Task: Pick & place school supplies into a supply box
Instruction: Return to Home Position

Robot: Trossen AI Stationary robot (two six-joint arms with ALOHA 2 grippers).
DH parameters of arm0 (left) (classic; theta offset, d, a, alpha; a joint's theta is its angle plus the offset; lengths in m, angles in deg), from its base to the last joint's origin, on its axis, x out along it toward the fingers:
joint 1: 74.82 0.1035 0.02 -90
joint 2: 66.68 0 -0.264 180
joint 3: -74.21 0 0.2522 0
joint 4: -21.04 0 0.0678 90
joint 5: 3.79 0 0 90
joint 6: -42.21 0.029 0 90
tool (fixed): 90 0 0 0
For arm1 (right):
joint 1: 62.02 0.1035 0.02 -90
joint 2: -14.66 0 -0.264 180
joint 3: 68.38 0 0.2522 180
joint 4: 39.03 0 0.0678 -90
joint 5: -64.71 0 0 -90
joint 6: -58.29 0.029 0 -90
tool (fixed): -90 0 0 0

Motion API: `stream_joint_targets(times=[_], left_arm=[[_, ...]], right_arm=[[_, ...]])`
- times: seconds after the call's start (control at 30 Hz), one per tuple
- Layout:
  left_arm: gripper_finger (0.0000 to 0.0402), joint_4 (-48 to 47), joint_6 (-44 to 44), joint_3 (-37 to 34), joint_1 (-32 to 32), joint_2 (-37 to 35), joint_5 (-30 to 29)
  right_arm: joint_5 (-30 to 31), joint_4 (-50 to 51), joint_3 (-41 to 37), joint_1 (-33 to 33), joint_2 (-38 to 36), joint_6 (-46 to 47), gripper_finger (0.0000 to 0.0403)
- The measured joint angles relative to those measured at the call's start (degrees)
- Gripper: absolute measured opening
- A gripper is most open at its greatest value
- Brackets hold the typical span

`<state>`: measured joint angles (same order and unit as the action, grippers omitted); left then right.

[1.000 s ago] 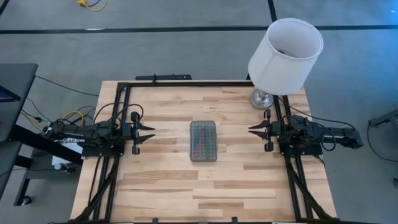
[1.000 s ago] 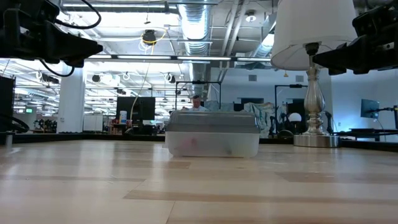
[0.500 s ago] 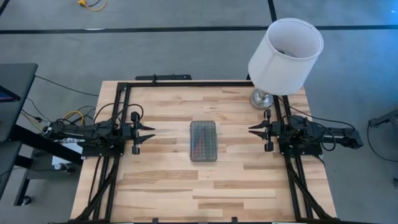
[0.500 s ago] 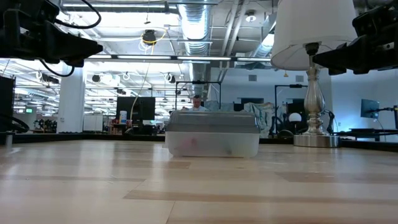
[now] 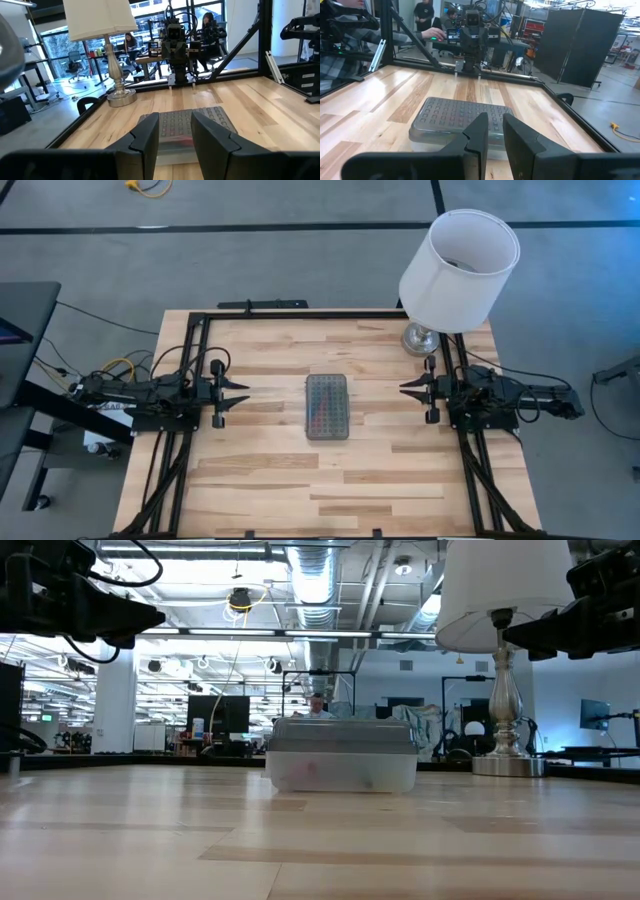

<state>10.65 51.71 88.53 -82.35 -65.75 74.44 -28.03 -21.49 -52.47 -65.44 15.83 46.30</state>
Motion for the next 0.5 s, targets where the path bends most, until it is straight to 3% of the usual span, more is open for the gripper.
stream_joint_targets(times=[0.5], left_arm=[[0.0109, 0.0, 0.8, 0.0, 0.0, 0.0, 0.0]], right_arm=[[0.0, 0.0, 0.0, 0.0, 0.0, 0.0, 0.0053]])
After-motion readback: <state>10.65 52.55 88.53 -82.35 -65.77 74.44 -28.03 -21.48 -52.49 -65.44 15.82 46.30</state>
